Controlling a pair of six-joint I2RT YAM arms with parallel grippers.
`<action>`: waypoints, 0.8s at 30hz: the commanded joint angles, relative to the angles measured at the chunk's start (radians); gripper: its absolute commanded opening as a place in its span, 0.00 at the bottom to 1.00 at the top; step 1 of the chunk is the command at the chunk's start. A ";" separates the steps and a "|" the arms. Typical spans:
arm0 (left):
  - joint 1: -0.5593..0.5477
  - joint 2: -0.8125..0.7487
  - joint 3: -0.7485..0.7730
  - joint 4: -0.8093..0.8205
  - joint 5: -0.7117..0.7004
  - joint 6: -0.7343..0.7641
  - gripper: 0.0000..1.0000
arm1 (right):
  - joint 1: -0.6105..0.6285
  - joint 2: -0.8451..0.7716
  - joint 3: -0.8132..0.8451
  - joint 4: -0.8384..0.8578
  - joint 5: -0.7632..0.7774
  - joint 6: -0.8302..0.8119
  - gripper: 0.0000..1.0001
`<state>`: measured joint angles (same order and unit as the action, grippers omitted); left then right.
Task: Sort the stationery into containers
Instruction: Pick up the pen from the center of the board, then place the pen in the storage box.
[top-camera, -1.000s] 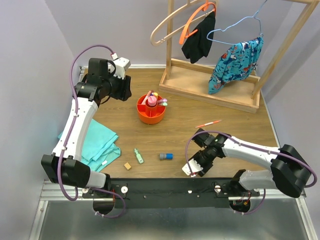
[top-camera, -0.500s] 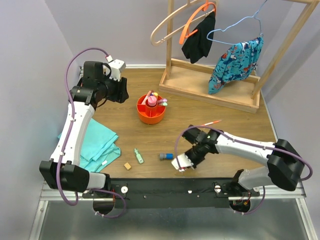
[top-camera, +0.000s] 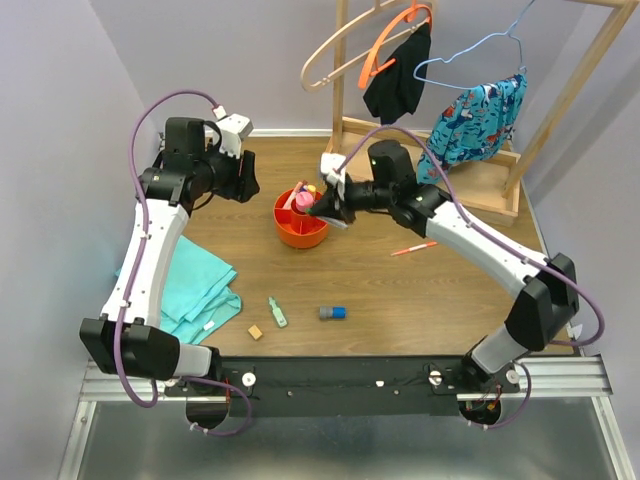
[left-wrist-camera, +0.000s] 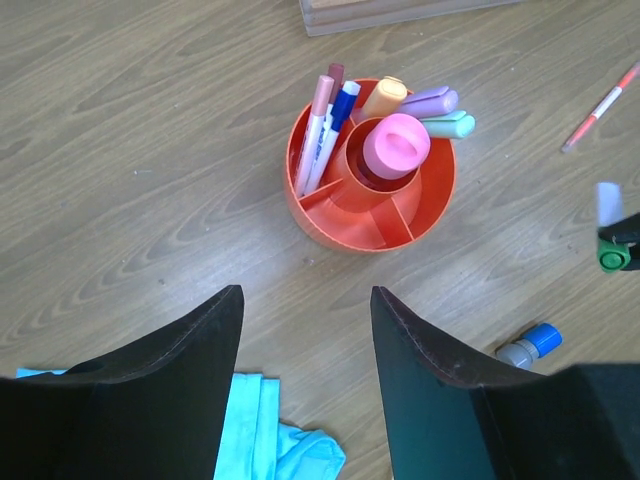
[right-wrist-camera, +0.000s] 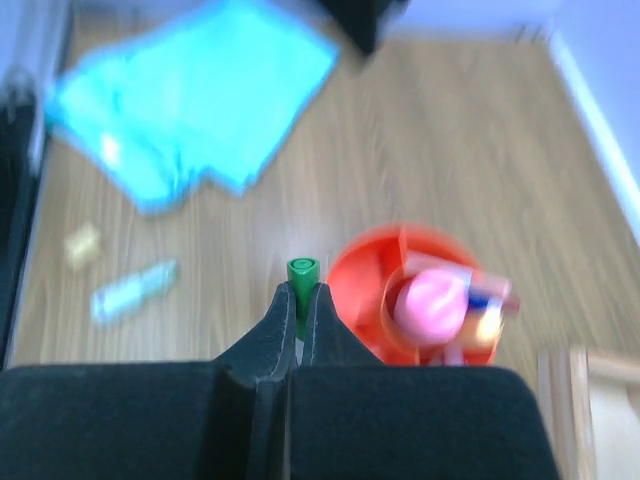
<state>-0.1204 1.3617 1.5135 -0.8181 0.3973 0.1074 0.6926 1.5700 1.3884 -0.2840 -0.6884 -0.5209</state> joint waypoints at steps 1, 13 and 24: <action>0.019 -0.001 0.019 -0.026 0.080 0.031 0.64 | -0.019 0.120 0.050 0.632 -0.096 0.498 0.01; 0.071 0.209 0.120 0.017 0.006 -0.006 0.59 | -0.028 0.485 0.268 1.025 0.015 0.676 0.01; 0.139 0.412 0.315 0.046 -0.017 -0.067 0.55 | -0.047 0.631 0.265 1.155 0.023 0.703 0.01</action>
<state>-0.0113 1.7267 1.7752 -0.7856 0.3954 0.0654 0.6582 2.1399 1.6287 0.7517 -0.6918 0.1524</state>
